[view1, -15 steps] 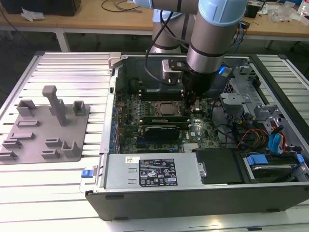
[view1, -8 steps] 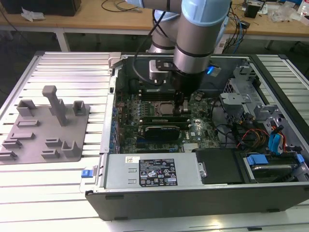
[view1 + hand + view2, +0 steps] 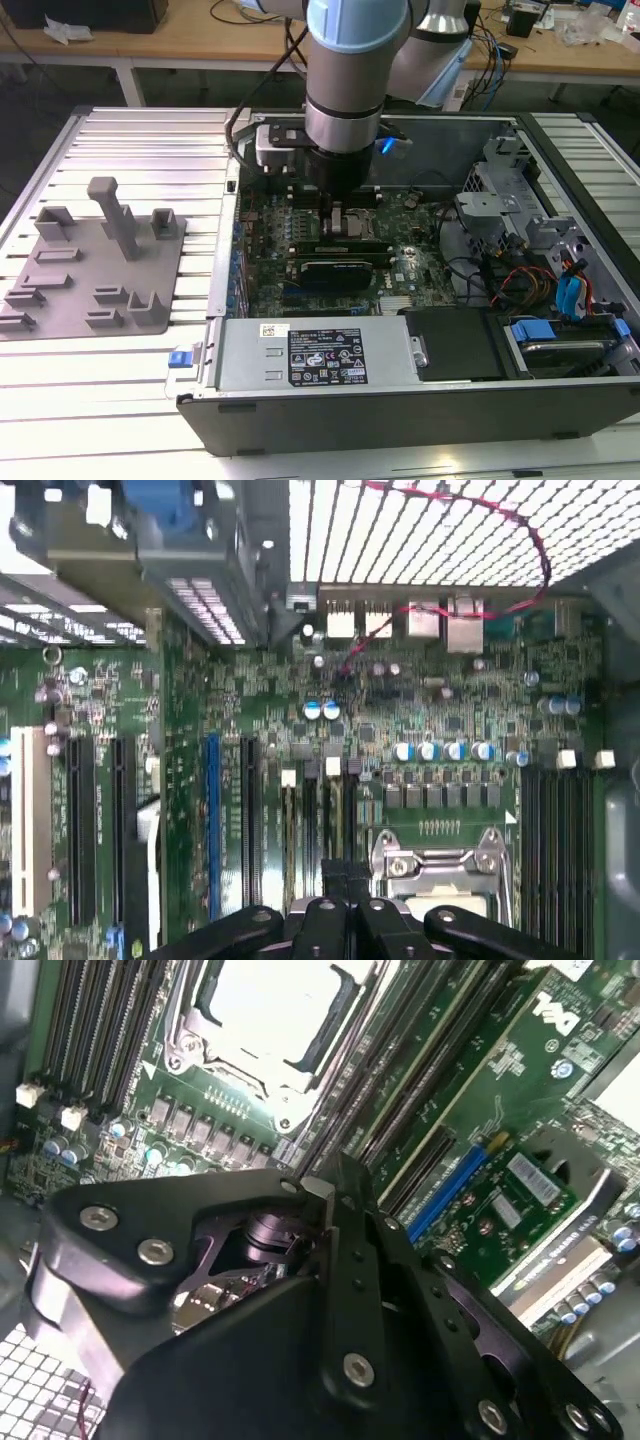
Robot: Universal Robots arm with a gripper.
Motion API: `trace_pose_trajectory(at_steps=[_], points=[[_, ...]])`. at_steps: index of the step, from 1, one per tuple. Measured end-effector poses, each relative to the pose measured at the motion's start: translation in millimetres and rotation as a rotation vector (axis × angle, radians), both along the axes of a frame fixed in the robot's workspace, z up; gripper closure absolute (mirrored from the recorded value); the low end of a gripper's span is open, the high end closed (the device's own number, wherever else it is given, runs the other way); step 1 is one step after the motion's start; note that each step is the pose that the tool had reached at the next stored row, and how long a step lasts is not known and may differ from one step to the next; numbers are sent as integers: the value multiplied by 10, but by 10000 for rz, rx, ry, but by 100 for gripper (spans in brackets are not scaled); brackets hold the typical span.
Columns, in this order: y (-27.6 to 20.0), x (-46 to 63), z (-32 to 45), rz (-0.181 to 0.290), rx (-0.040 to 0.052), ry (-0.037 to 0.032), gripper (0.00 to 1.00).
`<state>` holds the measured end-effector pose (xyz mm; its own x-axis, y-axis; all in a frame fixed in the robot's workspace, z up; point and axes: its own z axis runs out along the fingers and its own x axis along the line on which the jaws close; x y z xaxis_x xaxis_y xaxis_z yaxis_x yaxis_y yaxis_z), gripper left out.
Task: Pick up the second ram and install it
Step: 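Press down the second ram until it locks into place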
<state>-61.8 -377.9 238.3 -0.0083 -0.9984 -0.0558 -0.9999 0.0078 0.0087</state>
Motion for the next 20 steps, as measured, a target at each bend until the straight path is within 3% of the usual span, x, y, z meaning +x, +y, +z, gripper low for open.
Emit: trace_pose_trajectory(at_steps=[2,15,18,20], points=[[15,-85,-64,1,-1,-10,92],[16,-85,-90,1,9,-17,92],[16,-85,89,1,8,-17,92],[16,-76,90,1,8,-16,92]])
